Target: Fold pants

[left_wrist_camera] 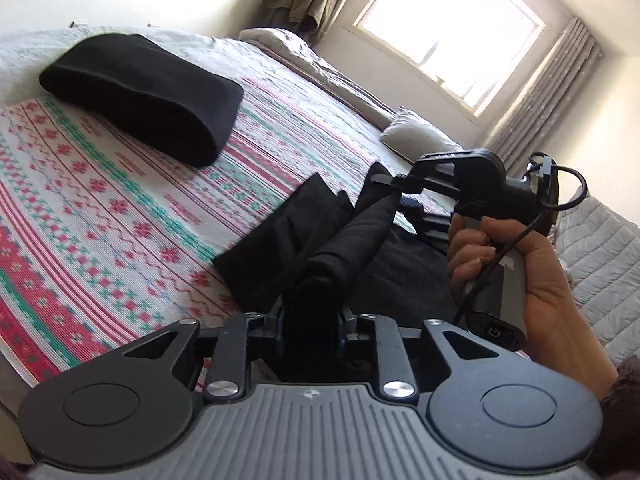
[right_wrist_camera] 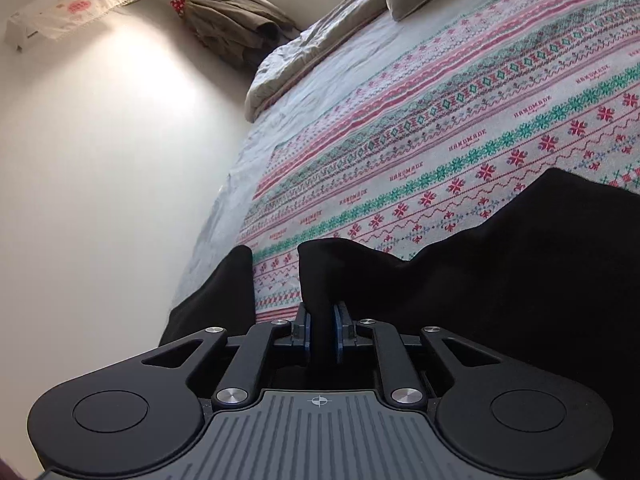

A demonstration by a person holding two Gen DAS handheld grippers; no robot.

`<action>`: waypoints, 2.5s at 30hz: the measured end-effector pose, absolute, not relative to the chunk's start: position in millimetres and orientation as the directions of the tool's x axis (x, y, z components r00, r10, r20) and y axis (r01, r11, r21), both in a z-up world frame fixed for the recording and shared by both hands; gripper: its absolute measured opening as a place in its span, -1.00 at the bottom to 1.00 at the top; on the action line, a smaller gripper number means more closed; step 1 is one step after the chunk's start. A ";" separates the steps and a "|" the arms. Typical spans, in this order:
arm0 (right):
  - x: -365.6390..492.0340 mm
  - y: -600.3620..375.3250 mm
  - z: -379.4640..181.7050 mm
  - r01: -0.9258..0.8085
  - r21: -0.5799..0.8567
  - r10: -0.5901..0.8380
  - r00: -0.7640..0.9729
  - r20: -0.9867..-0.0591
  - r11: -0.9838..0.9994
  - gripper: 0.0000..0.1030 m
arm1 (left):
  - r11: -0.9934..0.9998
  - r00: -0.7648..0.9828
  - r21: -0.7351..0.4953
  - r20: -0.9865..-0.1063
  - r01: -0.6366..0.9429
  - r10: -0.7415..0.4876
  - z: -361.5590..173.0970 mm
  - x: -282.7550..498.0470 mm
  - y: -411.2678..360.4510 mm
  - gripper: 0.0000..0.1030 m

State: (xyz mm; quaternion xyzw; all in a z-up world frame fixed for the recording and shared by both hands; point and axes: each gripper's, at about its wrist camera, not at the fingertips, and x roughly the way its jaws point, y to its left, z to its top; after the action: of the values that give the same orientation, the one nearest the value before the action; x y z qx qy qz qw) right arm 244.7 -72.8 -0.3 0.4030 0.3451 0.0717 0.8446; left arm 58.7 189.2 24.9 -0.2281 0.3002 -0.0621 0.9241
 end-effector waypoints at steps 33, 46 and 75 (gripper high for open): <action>84.3 -185.7 -24.4 0.012 0.629 0.463 0.667 -0.584 0.777 0.68 | 0.753 0.448 -0.631 -0.628 0.185 -0.636 2.4 218.7 256.6 1.00; 98.1 -168.1 -33.4 -0.115 0.601 0.488 0.712 -0.505 0.791 0.88 | 0.621 0.394 -0.700 -0.490 0.353 -0.777 -12.2 209.2 266.7 1.00; 115.4 -168.0 -50.4 -0.007 0.677 0.400 0.810 -0.428 0.736 -0.64 | 0.596 0.475 -0.746 -0.426 0.296 -0.770 -23.2 218.0 240.4 -0.29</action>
State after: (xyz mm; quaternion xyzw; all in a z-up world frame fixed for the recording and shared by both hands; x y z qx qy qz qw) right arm 115.4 -168.0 -50.4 0.3447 0.2857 0.1147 0.8868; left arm 218.0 240.4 -23.2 -0.3032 0.3905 -0.3317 0.8035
